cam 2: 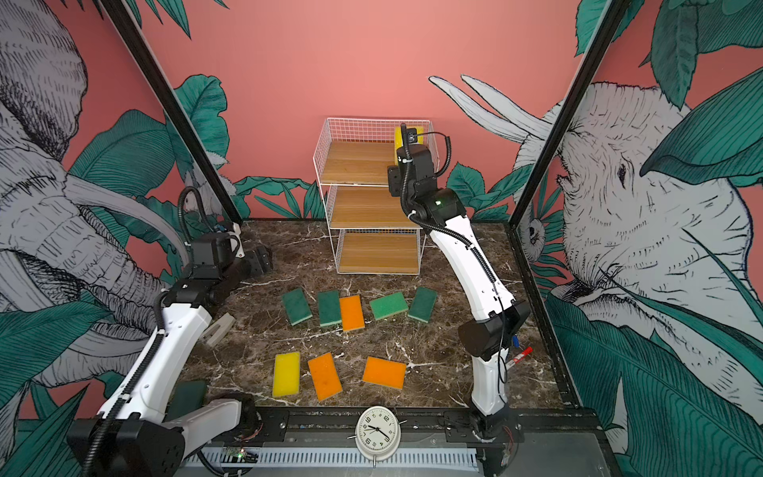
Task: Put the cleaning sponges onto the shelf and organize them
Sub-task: 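Lower the yellow sponge onto the top shelf board and open the right gripper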
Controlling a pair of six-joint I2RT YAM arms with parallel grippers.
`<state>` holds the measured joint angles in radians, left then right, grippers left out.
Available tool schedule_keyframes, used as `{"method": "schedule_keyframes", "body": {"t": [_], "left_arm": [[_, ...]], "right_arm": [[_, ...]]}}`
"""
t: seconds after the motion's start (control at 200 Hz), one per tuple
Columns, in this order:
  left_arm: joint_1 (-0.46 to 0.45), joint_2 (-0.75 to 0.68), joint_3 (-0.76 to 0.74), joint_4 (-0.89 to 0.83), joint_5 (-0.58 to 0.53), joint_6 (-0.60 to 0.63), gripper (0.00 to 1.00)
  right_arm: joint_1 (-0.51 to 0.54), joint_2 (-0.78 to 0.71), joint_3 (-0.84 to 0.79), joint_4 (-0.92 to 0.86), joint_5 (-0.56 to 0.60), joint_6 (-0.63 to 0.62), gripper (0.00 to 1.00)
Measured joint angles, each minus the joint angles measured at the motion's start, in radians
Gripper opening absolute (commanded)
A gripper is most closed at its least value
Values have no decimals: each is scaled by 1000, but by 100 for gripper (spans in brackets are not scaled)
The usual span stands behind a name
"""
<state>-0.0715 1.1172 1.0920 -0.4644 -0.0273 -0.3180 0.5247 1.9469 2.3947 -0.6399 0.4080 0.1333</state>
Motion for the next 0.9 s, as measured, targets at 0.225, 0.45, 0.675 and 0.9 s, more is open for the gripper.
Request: {"method": "schedule_keyframes", "body": {"t": [0.225, 0.45, 0.675, 0.9], "left_arm": [[0, 0, -1, 0, -10, 0, 86], [0, 0, 0, -1, -15, -1, 86], [0, 6, 0, 0, -15, -1, 86], [0, 9, 0, -1, -16, 0, 87]], "right_arm": [[-13, 14, 8, -11, 5, 29, 78], [-14, 14, 8, -14, 4, 44, 82], [-14, 14, 8, -14, 0, 46, 85], [-14, 9, 21, -44, -20, 11, 92]]}}
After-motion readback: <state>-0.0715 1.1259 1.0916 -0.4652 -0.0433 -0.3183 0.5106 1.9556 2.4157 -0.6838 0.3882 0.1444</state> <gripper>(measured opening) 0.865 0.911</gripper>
